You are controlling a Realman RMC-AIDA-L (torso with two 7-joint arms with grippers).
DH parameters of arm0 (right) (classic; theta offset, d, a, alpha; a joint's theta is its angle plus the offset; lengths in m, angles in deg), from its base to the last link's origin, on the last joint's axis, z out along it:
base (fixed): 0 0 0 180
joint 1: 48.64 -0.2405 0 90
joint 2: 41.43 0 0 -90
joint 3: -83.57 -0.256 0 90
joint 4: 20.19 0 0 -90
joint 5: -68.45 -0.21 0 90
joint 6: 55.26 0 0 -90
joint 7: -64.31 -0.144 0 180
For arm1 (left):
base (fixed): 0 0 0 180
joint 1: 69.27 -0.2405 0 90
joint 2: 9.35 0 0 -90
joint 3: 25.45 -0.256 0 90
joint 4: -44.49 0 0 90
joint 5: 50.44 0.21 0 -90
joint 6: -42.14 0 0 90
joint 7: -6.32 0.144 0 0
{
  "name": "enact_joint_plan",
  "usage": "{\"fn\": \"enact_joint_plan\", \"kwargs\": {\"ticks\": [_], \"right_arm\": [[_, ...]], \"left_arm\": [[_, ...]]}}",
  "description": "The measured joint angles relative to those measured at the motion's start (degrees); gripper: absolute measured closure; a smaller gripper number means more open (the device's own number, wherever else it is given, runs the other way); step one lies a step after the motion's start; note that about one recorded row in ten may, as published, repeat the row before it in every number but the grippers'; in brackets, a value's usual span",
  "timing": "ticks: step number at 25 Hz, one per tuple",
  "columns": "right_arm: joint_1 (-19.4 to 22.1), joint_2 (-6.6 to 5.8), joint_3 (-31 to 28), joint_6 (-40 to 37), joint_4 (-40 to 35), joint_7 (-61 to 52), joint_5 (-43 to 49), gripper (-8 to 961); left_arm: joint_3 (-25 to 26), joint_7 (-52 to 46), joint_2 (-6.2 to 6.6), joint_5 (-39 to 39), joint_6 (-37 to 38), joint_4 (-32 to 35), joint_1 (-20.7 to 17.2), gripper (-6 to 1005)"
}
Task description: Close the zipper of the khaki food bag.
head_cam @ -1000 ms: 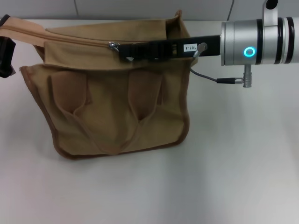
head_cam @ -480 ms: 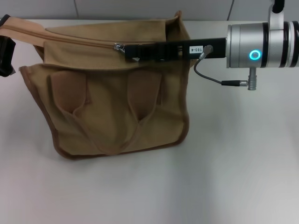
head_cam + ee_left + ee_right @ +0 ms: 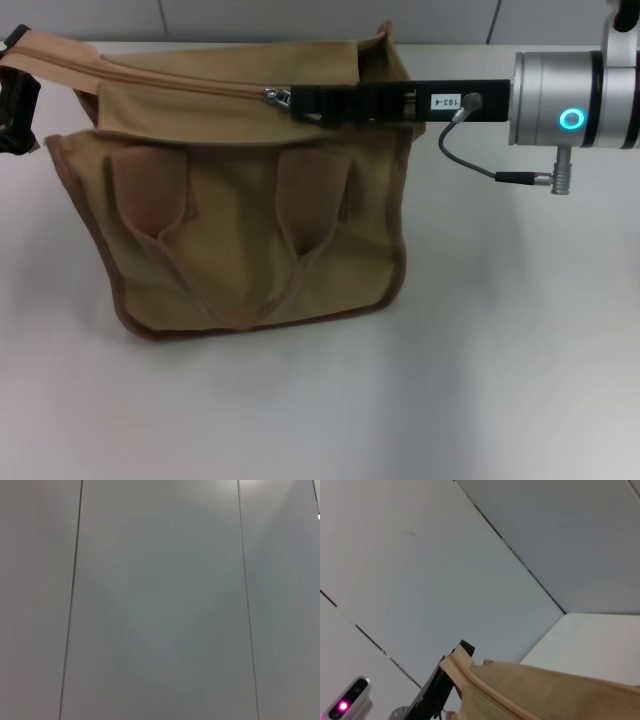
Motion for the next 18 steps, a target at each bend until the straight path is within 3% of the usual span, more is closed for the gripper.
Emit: {"fn": "enact_joint_plan", "kwargs": {"ticks": [18], "right_arm": [[3.04,-0.37,-3.53,-1.58,0.06,1.48,0.11,948]], "left_arm": [[0.17,0.02,0.09,-0.72,-2.45,-0.60,1.31,977]]}}
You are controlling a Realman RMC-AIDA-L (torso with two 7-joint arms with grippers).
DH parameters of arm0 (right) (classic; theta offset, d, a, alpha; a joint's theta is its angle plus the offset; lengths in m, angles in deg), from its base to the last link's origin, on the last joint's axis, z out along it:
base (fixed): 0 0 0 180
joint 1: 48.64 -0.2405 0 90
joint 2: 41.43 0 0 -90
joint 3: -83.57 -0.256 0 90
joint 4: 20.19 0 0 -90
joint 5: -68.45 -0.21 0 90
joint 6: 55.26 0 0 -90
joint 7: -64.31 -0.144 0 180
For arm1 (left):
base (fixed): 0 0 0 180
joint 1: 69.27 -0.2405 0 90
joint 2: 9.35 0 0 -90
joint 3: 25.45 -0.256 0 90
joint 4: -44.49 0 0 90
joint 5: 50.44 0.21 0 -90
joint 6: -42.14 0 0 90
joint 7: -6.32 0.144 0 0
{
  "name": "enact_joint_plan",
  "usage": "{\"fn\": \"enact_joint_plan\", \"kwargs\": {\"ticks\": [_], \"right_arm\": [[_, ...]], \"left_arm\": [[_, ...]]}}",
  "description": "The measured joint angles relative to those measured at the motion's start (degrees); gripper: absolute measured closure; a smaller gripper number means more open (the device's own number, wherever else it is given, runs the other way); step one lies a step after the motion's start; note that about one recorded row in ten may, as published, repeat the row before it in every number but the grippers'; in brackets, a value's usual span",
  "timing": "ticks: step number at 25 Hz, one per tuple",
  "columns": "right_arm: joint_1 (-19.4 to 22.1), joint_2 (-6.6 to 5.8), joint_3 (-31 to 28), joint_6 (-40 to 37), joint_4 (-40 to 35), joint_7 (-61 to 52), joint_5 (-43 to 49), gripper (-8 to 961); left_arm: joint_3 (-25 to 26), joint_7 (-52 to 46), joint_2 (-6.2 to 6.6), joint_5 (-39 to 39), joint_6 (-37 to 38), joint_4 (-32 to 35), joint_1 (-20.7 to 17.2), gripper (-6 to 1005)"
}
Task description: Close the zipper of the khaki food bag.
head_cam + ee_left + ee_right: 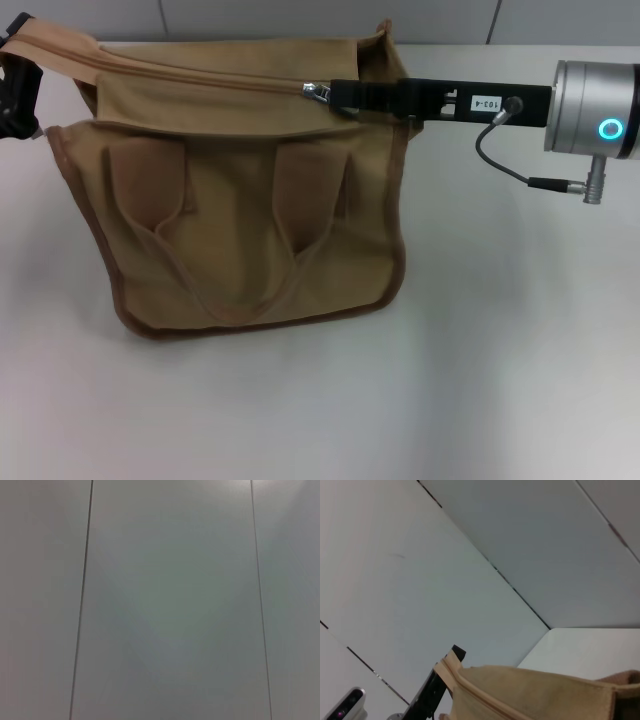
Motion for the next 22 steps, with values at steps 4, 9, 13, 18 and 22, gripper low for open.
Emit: {"fn": "enact_joint_plan", "kwargs": {"ticks": [4,9,13,18,22], "right_arm": [[0.63,-0.17,-0.09,0.00,0.00,0.17,0.03,949],[1.39,-0.25,-1.59,-0.92,0.11,0.81,0.06,949],[1.76,-0.30,-2.48,-1.59,0.28,1.19,0.12,950],[2.56,-0.33,-4.14,-3.20,0.49,1.38,0.13,950],[3.96,-0.33,-4.76,-3.88,0.32,1.40,0.13,951]], "left_arm": [[0.00,0.00,-0.10,-0.04,-0.30,-0.07,0.42,978],[0.00,-0.01,-0.10,-0.06,-1.42,-0.11,0.91,978],[-0.05,-0.01,-0.10,-0.06,-2.05,-0.17,1.27,977],[-0.03,-0.01,-0.09,-0.06,-2.34,-0.19,1.72,977],[-0.19,-0.01,-0.10,-0.06,-3.83,-0.18,2.51,977]]}}
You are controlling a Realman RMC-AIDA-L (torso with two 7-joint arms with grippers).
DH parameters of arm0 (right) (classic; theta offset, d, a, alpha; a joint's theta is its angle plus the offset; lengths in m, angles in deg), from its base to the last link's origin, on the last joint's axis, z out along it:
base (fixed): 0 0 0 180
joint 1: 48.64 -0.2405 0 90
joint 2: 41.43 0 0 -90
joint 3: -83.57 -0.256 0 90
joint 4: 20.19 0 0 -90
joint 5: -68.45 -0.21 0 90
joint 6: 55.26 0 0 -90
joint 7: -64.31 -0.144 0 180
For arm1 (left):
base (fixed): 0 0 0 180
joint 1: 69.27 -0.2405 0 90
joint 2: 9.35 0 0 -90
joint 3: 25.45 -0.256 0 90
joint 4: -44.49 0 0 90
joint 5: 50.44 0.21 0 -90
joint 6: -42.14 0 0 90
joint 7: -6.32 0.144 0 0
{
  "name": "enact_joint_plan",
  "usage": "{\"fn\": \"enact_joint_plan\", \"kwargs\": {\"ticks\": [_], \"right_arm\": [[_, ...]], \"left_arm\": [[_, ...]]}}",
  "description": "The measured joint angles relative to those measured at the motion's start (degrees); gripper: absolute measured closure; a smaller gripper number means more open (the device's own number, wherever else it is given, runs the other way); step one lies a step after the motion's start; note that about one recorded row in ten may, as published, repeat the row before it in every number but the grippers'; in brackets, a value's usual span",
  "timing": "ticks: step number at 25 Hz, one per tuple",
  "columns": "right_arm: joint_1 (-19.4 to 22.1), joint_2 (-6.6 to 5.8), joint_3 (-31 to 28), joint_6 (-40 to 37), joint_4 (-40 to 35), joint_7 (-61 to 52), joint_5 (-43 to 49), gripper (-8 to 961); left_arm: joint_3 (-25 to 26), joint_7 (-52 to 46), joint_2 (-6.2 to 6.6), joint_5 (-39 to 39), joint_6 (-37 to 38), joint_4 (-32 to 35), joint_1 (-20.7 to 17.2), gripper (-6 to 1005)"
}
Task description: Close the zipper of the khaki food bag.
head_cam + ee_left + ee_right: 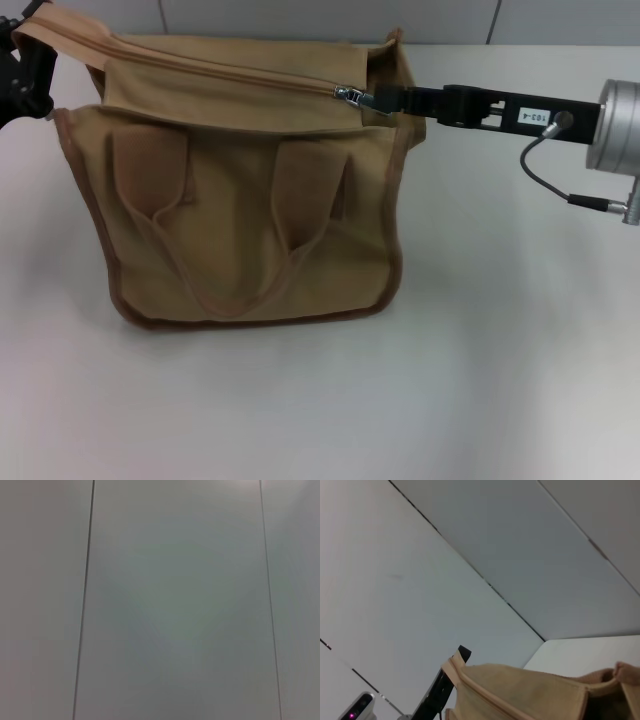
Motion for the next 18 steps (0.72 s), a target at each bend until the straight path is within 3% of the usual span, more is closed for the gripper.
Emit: {"fn": "enact_joint_plan", "kwargs": {"ticks": [13,18], "right_arm": [[3.62,-0.51,-4.30,-3.88,0.44,1.62,-0.01,953],[5.49,-0.62,-9.34,-6.90,2.69,4.21,-0.37,931]], "left_arm": [[-0.26,-0.08,0.10,0.00,-1.25,0.00,1.38,978],[-0.26,-0.10,0.03,0.01,-1.83,0.00,1.74,977]]}}
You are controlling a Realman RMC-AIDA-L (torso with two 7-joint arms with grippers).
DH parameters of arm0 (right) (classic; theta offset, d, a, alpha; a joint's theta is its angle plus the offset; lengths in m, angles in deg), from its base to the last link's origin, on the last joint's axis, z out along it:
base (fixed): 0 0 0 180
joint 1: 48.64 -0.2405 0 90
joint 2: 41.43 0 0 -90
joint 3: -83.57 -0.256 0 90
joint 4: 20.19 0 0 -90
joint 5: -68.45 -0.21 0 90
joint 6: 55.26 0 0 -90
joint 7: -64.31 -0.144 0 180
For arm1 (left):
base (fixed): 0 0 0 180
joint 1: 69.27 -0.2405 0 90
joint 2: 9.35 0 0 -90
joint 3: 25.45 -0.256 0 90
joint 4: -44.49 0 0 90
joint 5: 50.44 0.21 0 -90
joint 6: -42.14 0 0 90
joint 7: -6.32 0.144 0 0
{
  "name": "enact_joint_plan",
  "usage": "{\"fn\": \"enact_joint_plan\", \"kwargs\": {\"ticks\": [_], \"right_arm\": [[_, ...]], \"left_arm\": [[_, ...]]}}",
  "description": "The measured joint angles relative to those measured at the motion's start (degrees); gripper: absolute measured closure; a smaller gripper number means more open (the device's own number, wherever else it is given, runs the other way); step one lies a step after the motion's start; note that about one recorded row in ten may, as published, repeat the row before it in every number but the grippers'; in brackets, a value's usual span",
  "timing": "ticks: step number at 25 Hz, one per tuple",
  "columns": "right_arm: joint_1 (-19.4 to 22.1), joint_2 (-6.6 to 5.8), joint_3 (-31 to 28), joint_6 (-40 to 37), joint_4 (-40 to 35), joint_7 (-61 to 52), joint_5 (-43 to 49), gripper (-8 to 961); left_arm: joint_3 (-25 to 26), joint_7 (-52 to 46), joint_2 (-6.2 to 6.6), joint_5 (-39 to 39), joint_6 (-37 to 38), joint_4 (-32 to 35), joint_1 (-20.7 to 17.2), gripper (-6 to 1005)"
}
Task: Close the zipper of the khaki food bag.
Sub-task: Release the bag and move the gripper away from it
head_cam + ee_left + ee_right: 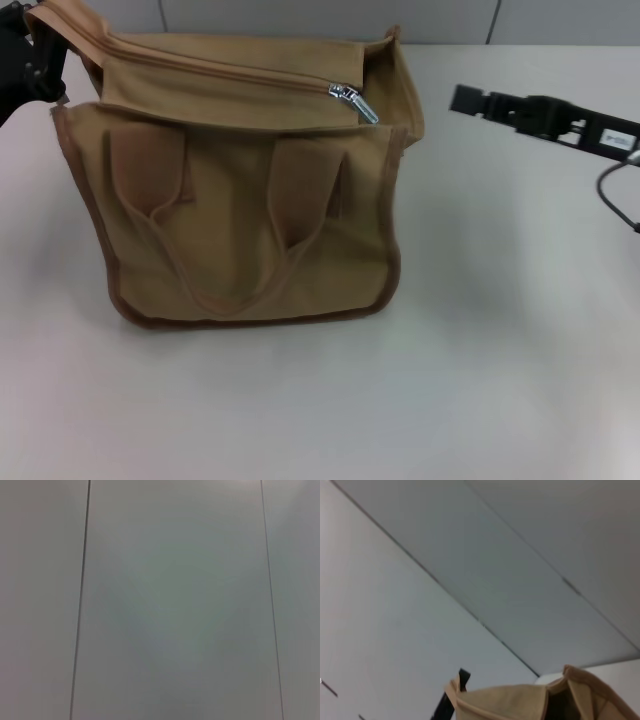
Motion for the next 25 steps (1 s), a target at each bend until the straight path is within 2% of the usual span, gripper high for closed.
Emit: {"fn": "enact_joint_plan", "kwargs": {"ticks": [2,3,7,12,14,17,19,22,25], "right_arm": [[0.25,-0.64,-3.75,-2.45,4.06,2.51,-0.07,916],[0.25,-0.64,-3.75,-2.45,4.06,2.51,-0.07,908],[1.32,-1.93,-8.27,-8.92,10.18,11.49,-0.08,877],[2.81,-1.97,-8.32,-13.08,10.62,18.04,0.15,733],[2.99,-1.95,-8.21,-13.25,10.65,18.81,0.21,675],[3.16,-1.92,-8.00,-13.42,11.00,20.80,0.46,607],[3.22,-1.86,-7.96,-13.56,11.04,21.99,1.02,561],[3.06,-1.71,-7.82,-13.73,10.83,23.21,2.20,493],[2.83,-1.69,-7.80,-13.59,10.84,23.54,2.45,411]], "left_arm": [[0.00,-0.64,-0.01,0.02,-0.36,0.00,0.02,977],[0.00,-0.64,-0.01,0.02,-0.36,0.00,0.02,977],[-0.07,-3.77,0.17,0.41,-0.43,0.03,-0.02,978],[-0.17,-6.83,0.28,0.48,-0.11,0.56,-0.57,978],[-0.17,-6.83,0.28,0.48,-0.11,0.56,-0.57,941],[-5.11,-18.16,2.24,0.55,-0.49,3.02,-1.77,859],[-6.61,-20.99,2.76,0.55,-0.50,4.00,-2.18,795],[-12.30,-31.55,4.11,0.66,-0.20,9.50,-3.88,689],[-16.36,-37.96,5.36,0.72,-0.13,13.16,-5.16,578]]}}
